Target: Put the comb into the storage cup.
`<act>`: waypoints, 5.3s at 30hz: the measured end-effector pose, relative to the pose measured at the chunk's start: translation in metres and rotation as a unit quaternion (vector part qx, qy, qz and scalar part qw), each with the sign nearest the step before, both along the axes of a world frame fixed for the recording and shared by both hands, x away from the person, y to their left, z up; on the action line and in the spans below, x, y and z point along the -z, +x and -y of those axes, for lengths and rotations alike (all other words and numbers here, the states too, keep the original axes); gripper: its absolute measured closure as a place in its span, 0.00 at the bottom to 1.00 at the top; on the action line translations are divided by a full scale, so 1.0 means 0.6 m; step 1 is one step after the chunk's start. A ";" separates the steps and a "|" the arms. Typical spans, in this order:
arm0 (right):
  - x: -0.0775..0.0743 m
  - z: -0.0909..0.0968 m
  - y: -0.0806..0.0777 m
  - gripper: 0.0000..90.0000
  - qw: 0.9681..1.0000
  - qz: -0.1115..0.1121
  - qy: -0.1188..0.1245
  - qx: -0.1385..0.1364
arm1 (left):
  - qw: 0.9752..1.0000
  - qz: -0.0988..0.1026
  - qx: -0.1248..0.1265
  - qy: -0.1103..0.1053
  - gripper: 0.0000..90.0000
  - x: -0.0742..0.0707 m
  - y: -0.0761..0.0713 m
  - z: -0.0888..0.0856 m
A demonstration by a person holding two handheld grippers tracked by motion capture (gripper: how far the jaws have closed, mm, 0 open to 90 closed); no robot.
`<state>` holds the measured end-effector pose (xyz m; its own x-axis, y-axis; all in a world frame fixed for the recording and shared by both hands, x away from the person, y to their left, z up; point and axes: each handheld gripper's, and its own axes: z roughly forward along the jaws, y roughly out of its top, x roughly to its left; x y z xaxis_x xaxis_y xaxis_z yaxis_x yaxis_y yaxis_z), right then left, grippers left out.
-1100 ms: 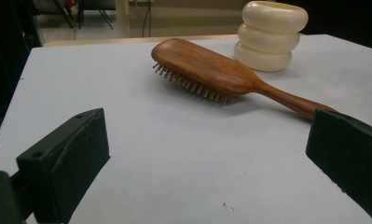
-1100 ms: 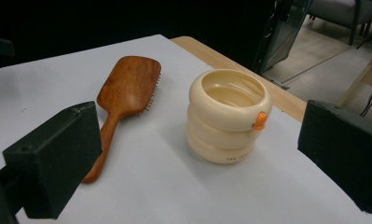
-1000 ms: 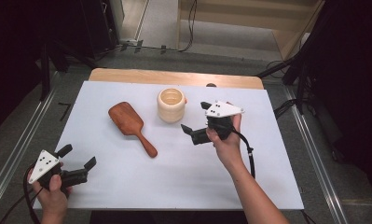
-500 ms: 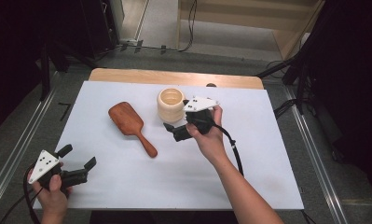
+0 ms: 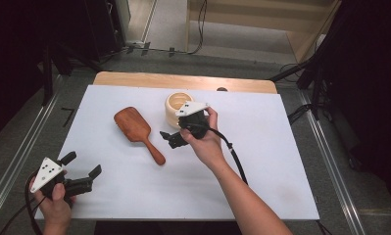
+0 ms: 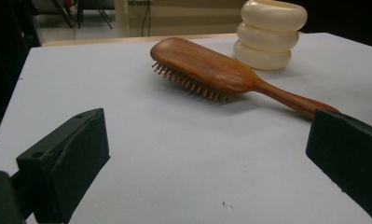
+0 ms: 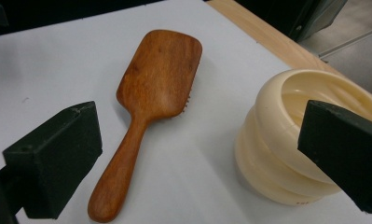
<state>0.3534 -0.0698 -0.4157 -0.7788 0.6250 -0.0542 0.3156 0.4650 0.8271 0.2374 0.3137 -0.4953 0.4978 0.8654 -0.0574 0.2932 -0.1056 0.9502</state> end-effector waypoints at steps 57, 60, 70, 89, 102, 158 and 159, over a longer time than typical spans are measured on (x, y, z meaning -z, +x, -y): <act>0.100 -0.159 0.069 0.37 0.969 -0.231 -0.090 -0.002 | 1.000 -0.003 0.015 -0.012 0.00 -0.001 0.004 -0.005; 0.107 -0.165 0.070 0.38 0.966 -0.243 -0.086 0.000 | 1.000 -0.004 0.016 -0.013 0.00 -0.001 0.004 -0.005; 0.116 -0.174 0.071 0.65 0.966 -0.235 -0.100 0.031 | 1.000 -0.004 0.014 -0.019 0.00 -0.001 0.005 -0.008; 0.133 -0.122 0.062 0.79 0.980 -0.200 0.001 0.010 | 1.000 -0.004 0.014 -0.019 0.00 -0.001 0.005 -0.009; 0.113 -0.091 0.030 0.79 0.990 -0.136 0.043 -0.011 | 1.000 -0.004 0.013 -0.016 0.00 -0.001 0.006 -0.007; 0.085 0.057 -0.081 0.79 0.993 -0.033 0.115 -0.005 | 1.000 -0.005 0.014 -0.007 0.00 0.000 0.005 -0.002; 0.086 0.061 -0.084 0.79 0.993 -0.033 0.115 -0.003 | 1.000 -0.006 0.014 -0.007 0.00 0.000 0.005 -0.002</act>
